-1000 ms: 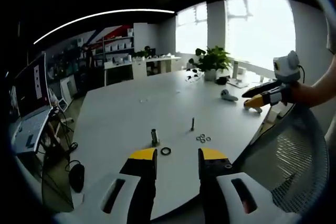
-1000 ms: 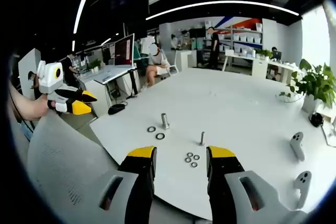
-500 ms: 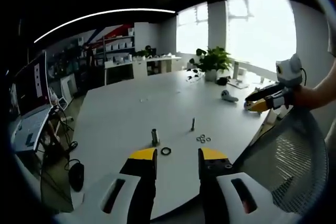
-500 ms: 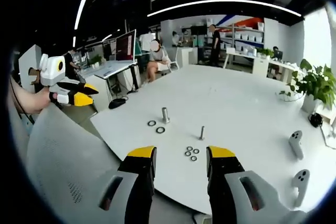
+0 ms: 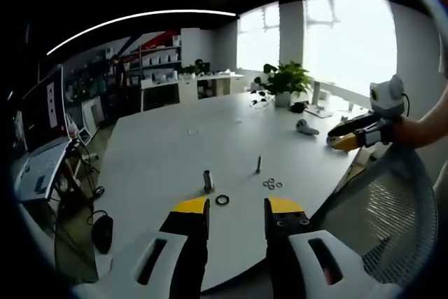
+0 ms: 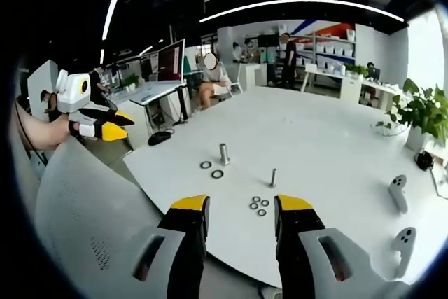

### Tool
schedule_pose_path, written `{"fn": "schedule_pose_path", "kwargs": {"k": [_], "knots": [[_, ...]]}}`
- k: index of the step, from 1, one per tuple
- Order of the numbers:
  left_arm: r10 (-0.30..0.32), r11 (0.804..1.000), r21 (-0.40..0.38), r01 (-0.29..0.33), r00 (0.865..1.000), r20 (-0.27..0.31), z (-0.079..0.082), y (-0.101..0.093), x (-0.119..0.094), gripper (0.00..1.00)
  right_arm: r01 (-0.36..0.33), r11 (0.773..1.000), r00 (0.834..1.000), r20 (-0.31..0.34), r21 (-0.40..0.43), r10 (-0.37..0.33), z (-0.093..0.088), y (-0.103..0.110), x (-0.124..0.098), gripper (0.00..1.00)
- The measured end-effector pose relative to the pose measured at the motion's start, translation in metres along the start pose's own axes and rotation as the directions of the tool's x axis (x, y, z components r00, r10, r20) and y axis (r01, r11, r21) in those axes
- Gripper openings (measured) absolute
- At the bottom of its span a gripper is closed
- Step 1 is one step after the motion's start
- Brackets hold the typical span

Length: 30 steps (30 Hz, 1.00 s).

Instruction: Place the washer onto the threaded stud by aligning its center hole with the stud, sliding it down to the base, and recovering from edge contact or off-axis alignment until the washer reaches the visible bottom stop.

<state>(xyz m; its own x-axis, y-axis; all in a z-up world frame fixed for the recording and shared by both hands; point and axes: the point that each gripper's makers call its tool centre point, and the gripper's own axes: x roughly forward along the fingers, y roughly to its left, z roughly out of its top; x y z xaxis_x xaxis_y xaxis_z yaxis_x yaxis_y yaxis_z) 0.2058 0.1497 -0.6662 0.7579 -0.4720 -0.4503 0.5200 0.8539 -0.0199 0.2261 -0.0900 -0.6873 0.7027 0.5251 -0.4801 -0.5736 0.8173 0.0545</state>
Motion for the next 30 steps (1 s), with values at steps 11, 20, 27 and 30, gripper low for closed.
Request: {"fn": "schedule_pose_path", "kwargs": {"k": [11,20,27,30], "knots": [[-0.001,1.0,-0.003,0.001,1.0,-0.013,-0.002,0.0,0.002,0.29,-0.008,1.0,1.0,0.008,0.025,0.008,0.001,0.001,0.0,0.39],[-0.022,0.999,-0.038,0.02,0.999,-0.049,-0.008,0.0,0.005,0.29,-0.019,0.999,1.0,0.021,0.04,0.018,0.003,0.001,0.0,0.37],[-0.06,0.997,-0.06,0.055,0.994,-0.088,-0.014,-0.006,0.007,0.3,-0.02,0.998,0.999,0.035,0.052,0.018,0.005,0.001,-0.001,0.37],[-0.068,0.995,-0.074,0.06,0.992,-0.106,-0.016,-0.005,0.009,0.3,-0.021,0.998,0.999,0.036,0.052,0.019,0.005,0.001,-0.001,0.37]]}}
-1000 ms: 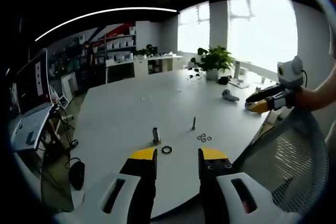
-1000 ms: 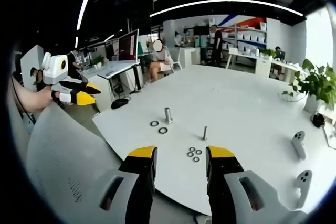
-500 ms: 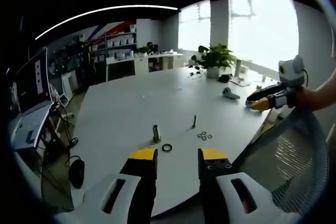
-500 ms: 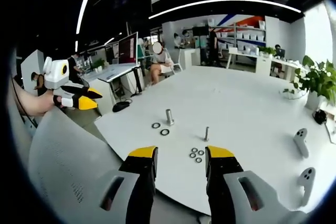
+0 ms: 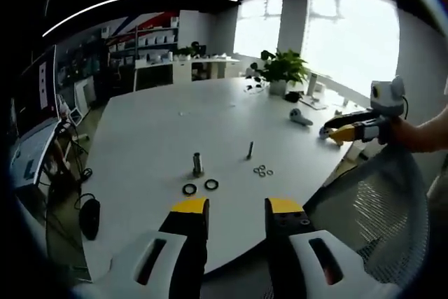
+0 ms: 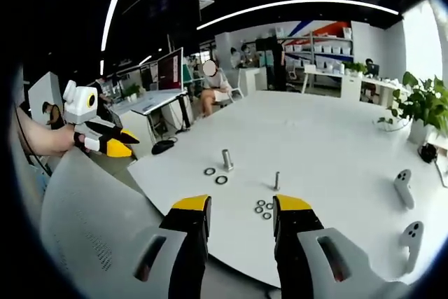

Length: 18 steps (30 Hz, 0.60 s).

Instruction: Place the washer onto the threaded stud by aligning its center hole with the stud, sliding it down to the base, and recovering from edge contact or off-axis alignment until the washer reaches the visible bottom stop.

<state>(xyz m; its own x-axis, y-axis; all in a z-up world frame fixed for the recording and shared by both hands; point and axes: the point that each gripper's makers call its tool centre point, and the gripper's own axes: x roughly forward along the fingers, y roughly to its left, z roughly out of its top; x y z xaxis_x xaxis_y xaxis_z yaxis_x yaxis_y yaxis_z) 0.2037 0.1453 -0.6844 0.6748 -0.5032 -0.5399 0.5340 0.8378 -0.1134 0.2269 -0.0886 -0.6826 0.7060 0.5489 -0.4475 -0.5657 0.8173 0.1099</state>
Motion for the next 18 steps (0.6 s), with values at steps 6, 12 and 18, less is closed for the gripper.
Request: {"fn": "schedule_pose_path", "kwargs": {"k": [6,12,18], "knots": [[-0.006,1.0,-0.023,0.004,0.996,-0.089,-0.011,0.005,0.007,0.37,-0.003,1.0,1.0,0.007,-0.004,0.003,0.002,0.001,-0.001,0.35],[-0.001,0.999,-0.032,-0.001,0.997,-0.077,-0.003,0.013,0.011,0.35,0.011,1.0,1.0,0.021,-0.003,-0.011,0.004,-0.001,-0.002,0.36],[0.005,1.0,-0.018,-0.007,0.997,-0.083,0.002,0.019,0.021,0.34,0.006,1.0,1.0,0.013,-0.001,-0.006,0.002,0.0,-0.002,0.39]]}}
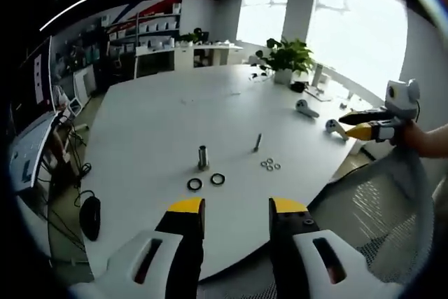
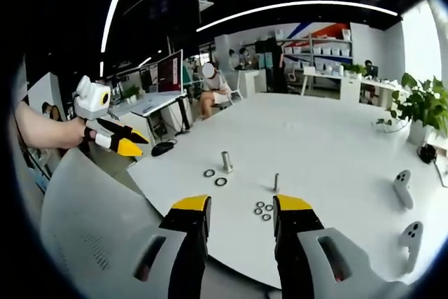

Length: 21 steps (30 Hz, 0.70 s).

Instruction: Place the washer onto the threaded stud by aligning its center hole with the stud, sliding it down to the base, and recovering from edge contact or off-axis alignment until the washer reaches the visible bottom stop.

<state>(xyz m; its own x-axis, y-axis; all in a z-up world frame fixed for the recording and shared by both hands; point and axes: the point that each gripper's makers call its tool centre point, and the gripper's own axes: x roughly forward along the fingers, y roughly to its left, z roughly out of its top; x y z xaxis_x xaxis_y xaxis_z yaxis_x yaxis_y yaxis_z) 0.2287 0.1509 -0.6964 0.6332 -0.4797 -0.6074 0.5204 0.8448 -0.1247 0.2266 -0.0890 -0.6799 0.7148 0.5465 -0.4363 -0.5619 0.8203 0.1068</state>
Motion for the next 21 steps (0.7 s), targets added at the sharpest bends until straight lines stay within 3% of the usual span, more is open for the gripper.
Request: {"fn": "schedule_pose_path", "kwargs": {"k": [13,21], "knots": [[-0.009,0.999,0.04,0.011,0.999,-0.048,0.008,0.011,0.036,0.34,-0.005,1.0,1.0,0.008,0.024,0.005,0.0,-0.001,0.0,0.4],[-0.015,0.999,0.038,0.018,0.996,-0.091,0.004,0.017,0.06,0.33,-0.019,1.0,1.0,0.0,0.021,0.019,-0.001,0.002,0.001,0.4]]}}
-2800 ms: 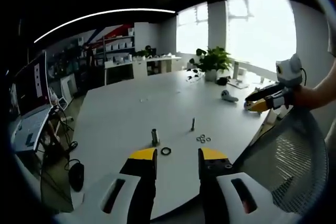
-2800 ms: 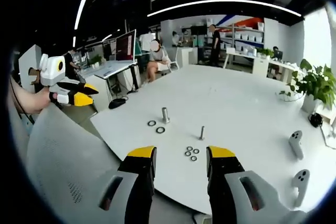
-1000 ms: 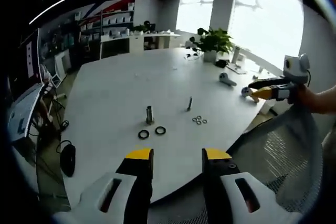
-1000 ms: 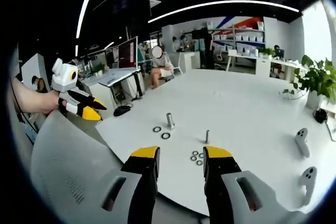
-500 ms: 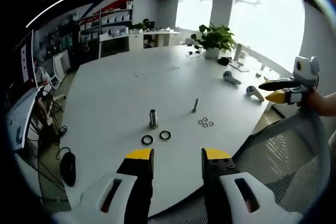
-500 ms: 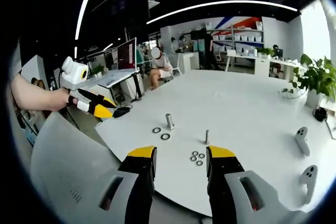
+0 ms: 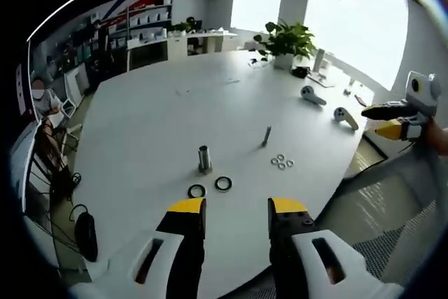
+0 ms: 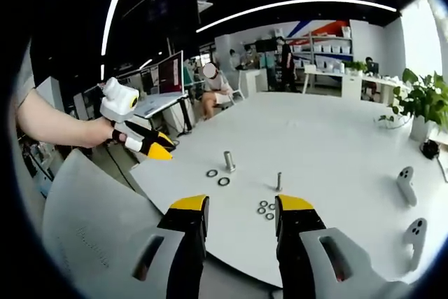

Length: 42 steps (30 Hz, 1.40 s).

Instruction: Place the washer onto the threaded stud by aligning its center hole with the stud, sliding it down to the base, and recovering from edge contact or off-axis alignment until the washer reaches the visible bottom stop.

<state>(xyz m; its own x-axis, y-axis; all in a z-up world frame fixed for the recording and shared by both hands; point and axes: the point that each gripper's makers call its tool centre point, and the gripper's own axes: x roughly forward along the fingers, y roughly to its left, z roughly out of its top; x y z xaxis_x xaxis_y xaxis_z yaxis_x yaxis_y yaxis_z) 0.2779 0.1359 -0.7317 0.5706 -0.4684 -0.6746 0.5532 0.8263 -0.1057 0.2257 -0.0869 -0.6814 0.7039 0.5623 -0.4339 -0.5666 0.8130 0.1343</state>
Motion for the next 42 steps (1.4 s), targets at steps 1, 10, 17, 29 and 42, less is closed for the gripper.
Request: {"fn": "schedule_pose_path", "kwargs": {"k": [1,10,17,29,42], "knots": [[-0.002,1.0,-0.001,0.002,1.0,-0.011,-0.002,0.002,0.004,0.33,-0.002,1.0,1.0,-0.001,-0.001,0.002,0.0,0.0,0.0,0.4],[-0.013,1.0,-0.008,0.013,0.996,-0.084,-0.01,0.011,0.027,0.33,-0.012,1.0,1.0,-0.012,-0.003,0.012,-0.003,0.002,0.002,0.4],[-0.005,0.999,0.039,0.013,0.983,-0.186,-0.021,0.022,0.045,0.33,-0.023,1.0,1.0,-0.013,-0.009,0.023,-0.003,0.004,0.002,0.4],[0.033,0.999,0.038,-0.025,0.978,-0.206,-0.011,0.044,0.068,0.33,-0.054,0.998,0.998,-0.03,-0.021,0.054,-0.006,0.01,0.004,0.39],[0.032,0.998,0.065,-0.016,0.967,-0.254,-0.01,0.054,0.087,0.33,-0.057,0.998,0.998,-0.041,-0.026,0.056,-0.008,0.01,0.005,0.39]]}}
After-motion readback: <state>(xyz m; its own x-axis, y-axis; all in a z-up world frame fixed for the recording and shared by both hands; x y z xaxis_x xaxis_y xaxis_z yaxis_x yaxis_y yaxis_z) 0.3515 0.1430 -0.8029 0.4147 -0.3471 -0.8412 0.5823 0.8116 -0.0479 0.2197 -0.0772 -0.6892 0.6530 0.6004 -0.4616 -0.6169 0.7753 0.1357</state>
